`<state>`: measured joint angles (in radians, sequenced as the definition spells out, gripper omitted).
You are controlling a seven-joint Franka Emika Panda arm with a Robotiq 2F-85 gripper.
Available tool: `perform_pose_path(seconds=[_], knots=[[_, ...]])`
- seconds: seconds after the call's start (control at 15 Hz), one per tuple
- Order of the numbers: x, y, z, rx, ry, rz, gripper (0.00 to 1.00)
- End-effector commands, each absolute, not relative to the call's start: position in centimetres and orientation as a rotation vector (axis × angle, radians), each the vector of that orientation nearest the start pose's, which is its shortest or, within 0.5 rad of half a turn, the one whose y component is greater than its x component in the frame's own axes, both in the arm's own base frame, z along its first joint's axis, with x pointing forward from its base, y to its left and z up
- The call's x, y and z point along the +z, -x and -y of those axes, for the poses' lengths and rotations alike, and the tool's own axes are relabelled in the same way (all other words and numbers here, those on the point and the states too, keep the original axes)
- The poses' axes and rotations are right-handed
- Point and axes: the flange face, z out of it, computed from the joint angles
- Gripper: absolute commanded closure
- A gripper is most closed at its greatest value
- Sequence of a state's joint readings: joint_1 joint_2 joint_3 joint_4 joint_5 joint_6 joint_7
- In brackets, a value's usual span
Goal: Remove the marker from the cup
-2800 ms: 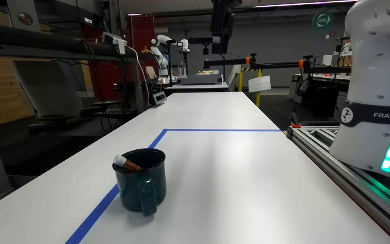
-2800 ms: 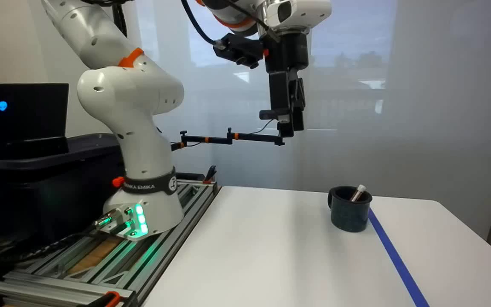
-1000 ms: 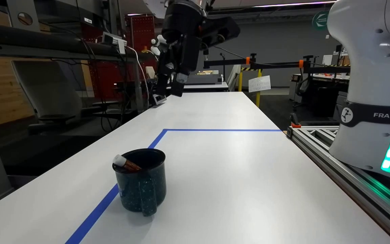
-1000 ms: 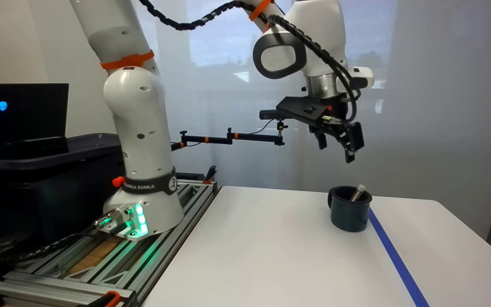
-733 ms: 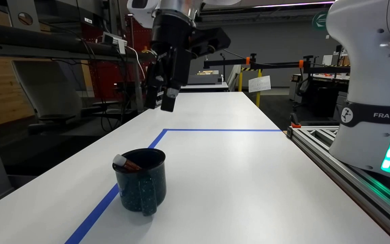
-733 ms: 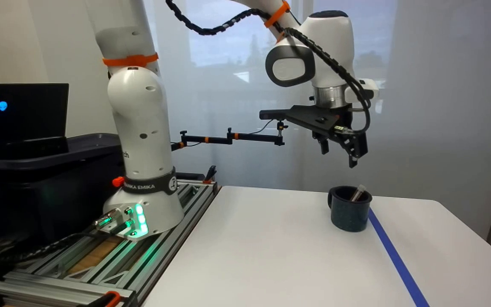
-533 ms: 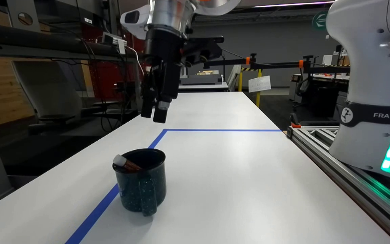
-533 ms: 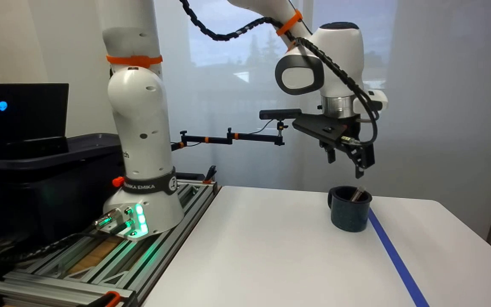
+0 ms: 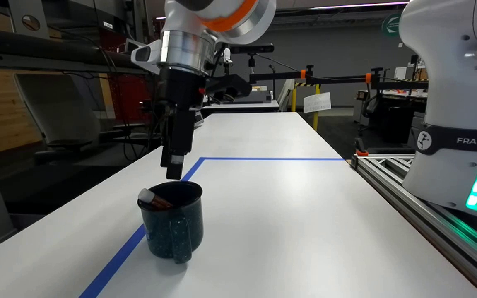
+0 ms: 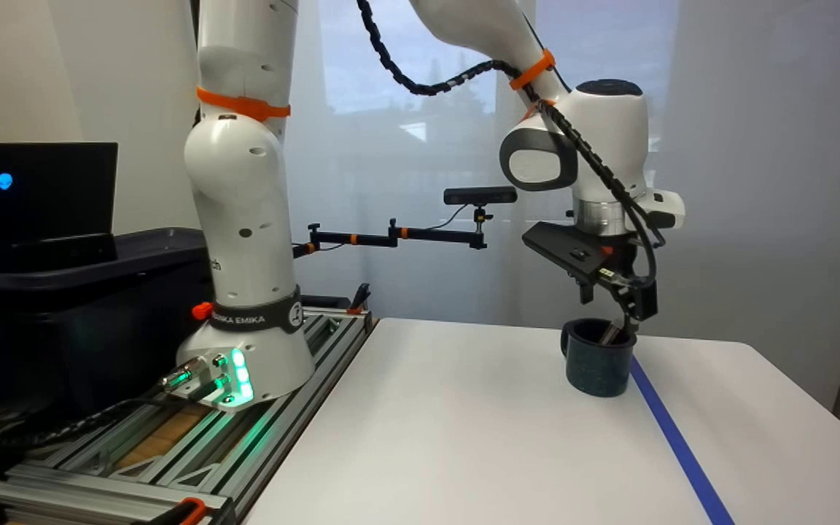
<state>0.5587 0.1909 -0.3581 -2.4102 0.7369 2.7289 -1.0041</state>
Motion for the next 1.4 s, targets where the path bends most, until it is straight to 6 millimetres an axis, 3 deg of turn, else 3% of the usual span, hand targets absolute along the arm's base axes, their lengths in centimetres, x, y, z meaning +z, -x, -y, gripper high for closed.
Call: perform_pose_path(seconds=[0.0,0.33,0.4,0.53,0.87,1.13,1.33], knots=[[23.6,-51.1,-8.2,-0.371,2.829,0.810,0.00],[23.8,-51.5,-8.1,-0.394,2.863,0.813,0.02],[23.9,-51.6,-8.0,-0.403,2.868,0.813,0.22],[24.4,-51.6,-7.8,-0.418,2.871,0.809,0.30],[24.9,-51.2,-8.6,-0.410,2.864,0.842,0.69],[25.4,-51.3,-10.0,-0.384,2.879,0.903,0.78],[25.2,-51.3,-10.3,-0.350,2.887,0.913,0.72]])
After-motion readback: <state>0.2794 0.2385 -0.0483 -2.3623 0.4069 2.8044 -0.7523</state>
